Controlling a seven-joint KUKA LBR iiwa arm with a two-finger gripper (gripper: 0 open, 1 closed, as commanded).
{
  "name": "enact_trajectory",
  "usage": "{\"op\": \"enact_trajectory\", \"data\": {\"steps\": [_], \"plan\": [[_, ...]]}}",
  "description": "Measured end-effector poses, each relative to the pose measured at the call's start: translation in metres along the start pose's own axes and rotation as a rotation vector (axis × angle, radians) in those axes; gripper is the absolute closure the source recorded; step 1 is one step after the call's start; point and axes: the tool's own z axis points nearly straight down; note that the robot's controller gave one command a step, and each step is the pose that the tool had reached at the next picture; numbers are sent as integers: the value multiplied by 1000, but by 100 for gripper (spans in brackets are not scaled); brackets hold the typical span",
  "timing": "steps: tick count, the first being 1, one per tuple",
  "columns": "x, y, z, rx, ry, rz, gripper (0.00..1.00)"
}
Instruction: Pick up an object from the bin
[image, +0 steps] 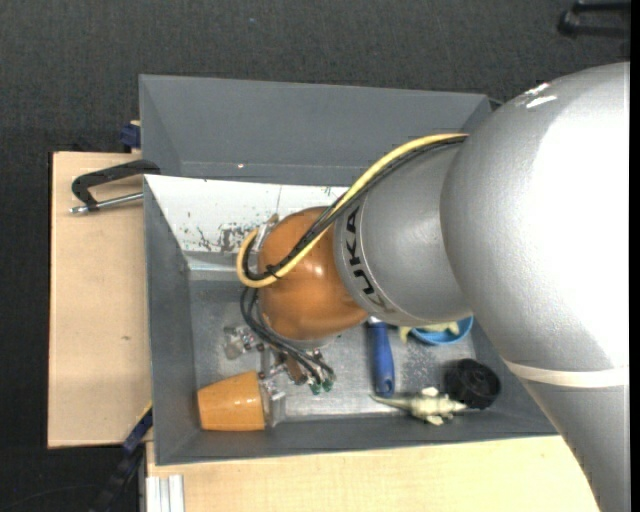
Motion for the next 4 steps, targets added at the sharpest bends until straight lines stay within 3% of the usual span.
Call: {"op": "enact_trajectory", "data": {"steps": [1, 2, 3, 4], "plan": [[0, -3, -1, 1, 0, 5, 100], [-63, -8, -2, 2, -6, -7, 100], [-82, 14, -4, 1, -3, 193, 100], [-81, 14, -3, 1, -2, 193, 0]]}}
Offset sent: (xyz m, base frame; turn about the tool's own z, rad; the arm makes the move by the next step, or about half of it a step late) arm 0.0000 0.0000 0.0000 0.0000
